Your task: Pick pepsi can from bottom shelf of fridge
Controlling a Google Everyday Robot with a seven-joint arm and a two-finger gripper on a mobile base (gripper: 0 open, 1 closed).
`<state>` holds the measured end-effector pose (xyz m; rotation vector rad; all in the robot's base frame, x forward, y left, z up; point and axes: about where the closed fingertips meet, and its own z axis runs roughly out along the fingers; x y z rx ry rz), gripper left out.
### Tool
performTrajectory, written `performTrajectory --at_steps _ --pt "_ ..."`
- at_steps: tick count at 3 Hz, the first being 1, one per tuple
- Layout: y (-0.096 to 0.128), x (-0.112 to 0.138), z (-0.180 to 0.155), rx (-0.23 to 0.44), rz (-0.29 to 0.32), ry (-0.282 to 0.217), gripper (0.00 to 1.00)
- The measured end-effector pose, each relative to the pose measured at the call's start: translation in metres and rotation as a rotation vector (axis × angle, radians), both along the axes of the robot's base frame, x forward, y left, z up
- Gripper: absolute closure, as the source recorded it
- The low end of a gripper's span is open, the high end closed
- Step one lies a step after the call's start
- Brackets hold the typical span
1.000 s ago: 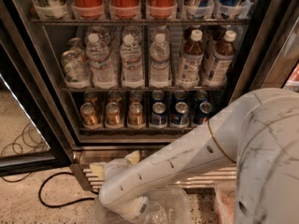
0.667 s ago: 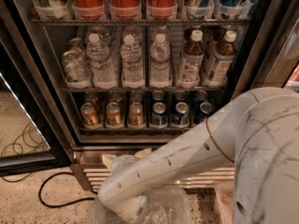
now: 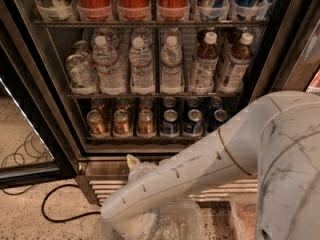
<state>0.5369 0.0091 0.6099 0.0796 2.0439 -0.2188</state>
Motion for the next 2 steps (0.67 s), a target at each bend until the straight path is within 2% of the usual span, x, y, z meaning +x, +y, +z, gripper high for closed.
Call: performTrajectory --at_steps 1,2 --pt "-0.0054 0.0007 0.0033 -0.010 -0.017 -0.013 0.00" --pt "-0.0062 0.0032 0.0006 0.007 -0.039 -0.048 0.00"
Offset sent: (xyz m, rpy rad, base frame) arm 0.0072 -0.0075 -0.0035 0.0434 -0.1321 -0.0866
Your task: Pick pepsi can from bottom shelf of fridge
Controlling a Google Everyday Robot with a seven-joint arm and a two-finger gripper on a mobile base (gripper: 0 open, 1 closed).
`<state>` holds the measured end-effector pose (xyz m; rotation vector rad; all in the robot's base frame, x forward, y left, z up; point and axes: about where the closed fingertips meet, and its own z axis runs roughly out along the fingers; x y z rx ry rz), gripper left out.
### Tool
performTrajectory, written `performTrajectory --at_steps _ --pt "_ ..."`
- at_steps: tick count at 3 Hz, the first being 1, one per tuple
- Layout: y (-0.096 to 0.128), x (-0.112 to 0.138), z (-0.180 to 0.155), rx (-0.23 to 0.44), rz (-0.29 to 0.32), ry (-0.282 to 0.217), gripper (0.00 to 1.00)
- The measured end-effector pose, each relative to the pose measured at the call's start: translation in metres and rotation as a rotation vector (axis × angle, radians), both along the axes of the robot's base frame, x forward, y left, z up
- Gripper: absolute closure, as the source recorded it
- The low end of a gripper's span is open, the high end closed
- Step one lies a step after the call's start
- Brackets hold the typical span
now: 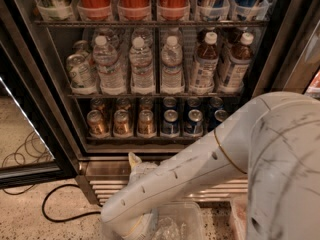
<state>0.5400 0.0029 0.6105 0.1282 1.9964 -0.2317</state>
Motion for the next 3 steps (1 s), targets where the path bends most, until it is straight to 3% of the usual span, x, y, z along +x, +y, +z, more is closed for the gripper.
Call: performTrajectory --at_steps 1,2,3 --pt "0.002 0.013 -0.011 0.024 -0.048 -0.078 0.00" --pt "0.001 0.025 -0.037 0.025 -0.090 -0.114 0.00" --pt "-0.018 0.037 -0.056 0.019 -0.138 -0.106 0.00"
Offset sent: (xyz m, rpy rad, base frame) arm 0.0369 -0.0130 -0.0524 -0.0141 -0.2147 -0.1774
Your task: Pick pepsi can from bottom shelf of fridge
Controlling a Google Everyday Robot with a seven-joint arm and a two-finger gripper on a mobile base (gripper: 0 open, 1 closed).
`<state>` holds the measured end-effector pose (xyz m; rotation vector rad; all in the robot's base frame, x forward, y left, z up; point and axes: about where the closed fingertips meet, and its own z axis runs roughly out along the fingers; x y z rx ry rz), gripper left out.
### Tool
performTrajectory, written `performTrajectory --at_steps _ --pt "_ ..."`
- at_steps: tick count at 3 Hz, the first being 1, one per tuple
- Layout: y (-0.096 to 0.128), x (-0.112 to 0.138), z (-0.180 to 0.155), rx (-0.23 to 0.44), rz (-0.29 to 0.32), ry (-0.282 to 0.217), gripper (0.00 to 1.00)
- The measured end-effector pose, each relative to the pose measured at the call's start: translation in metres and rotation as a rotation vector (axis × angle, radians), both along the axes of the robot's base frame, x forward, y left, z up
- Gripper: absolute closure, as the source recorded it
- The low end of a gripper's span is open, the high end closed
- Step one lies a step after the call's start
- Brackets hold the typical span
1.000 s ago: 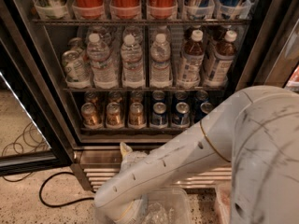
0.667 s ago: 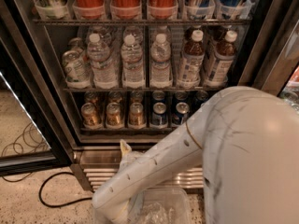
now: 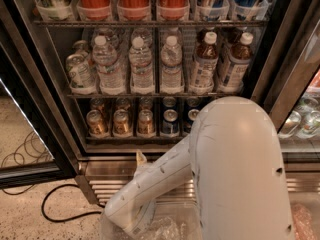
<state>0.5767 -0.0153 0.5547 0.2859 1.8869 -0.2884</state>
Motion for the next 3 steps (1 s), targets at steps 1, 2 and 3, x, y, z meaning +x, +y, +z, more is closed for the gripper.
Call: performTrajectory --at_steps 1,2,3 --pt "-0.0293 0.0027 -0.0035 0.021 -0.036 0.031 0.00" --pt "-0.0292 0.0028 -0.0034 0.022 -0.036 0.031 0.00" --pt "-0.0284 0.0049 -0.0013 0.031 -0.034 0.017 0.00"
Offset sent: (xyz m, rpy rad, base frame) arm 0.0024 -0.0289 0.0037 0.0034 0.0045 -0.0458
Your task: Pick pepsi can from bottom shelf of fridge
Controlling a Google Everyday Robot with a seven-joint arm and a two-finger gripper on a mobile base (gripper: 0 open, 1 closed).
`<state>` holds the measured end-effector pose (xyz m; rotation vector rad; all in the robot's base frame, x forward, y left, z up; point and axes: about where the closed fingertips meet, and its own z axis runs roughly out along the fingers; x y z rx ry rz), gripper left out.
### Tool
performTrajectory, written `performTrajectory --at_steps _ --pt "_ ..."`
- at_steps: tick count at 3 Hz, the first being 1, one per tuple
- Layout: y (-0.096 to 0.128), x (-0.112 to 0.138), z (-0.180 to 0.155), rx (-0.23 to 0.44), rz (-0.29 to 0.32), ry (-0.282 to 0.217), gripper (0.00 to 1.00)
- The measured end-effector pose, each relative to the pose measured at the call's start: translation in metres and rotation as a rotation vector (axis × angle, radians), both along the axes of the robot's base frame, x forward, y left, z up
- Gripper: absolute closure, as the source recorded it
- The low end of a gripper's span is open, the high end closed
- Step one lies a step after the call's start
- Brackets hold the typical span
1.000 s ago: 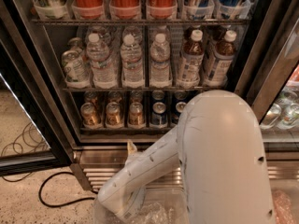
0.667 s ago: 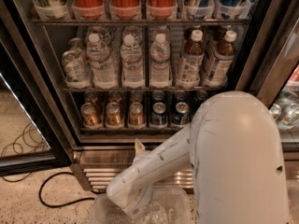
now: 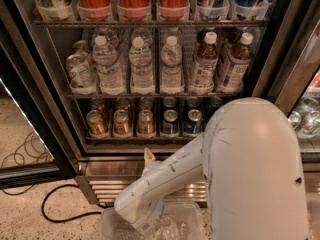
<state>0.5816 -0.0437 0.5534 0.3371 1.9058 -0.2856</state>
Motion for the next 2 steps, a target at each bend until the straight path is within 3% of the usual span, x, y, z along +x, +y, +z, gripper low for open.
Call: performTrajectory --at_steps 1,2 --pt "-0.002 0.002 0.001 -0.025 0.027 -0.044 0.00" --pt "-0.020 -0.003 -0.004 -0.048 0.103 -0.114 0.00"
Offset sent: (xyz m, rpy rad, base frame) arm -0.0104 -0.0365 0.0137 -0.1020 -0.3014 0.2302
